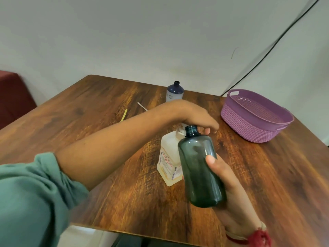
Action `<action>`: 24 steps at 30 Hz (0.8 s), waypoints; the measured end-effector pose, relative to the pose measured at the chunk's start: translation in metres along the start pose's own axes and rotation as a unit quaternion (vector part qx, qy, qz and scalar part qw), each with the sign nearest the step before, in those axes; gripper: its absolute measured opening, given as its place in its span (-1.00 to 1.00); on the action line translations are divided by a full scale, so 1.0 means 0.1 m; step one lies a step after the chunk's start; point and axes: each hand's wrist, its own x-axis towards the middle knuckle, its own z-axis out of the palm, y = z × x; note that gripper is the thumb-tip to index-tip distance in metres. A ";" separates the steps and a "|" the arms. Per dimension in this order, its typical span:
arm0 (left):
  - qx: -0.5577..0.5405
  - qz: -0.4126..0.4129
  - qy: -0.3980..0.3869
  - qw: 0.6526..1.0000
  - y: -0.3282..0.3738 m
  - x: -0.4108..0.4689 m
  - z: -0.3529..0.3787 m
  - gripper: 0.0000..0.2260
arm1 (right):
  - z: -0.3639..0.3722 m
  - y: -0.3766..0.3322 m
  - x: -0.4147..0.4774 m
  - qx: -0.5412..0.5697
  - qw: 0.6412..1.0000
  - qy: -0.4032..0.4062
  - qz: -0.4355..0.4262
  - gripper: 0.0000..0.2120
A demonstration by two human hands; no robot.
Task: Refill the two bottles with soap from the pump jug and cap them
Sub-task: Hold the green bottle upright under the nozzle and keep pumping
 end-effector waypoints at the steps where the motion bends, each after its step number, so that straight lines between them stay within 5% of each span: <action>1: 0.032 -0.002 0.001 0.999 0.03 -0.01 -0.04 -0.67 | 0.00 -0.02 -0.01 0.000 1.000 -0.003 -0.005 -0.31; 3: 0.059 0.002 0.010 0.998 0.07 -0.01 -0.07 -0.71 | -0.01 -0.05 -0.02 0.011 1.000 -0.005 -0.009 -0.30; 8: -0.080 -0.004 -0.001 0.997 -0.02 0.00 0.06 -0.71 | 0.00 0.01 0.01 0.009 1.000 0.003 -0.002 -0.31; 14: 0.050 -0.003 0.009 0.999 0.07 -0.04 -0.04 -0.70 | 0.00 -0.03 -0.03 0.000 1.000 0.001 -0.003 -0.29; 20: -0.051 -0.020 0.023 0.998 0.00 -0.02 0.05 -0.72 | -0.01 0.00 -0.01 0.003 1.000 0.001 0.006 -0.29; 24: 0.034 -0.024 -0.014 0.999 0.06 -0.03 -0.01 -0.68 | -0.02 -0.03 -0.01 0.003 1.000 0.002 0.000 -0.31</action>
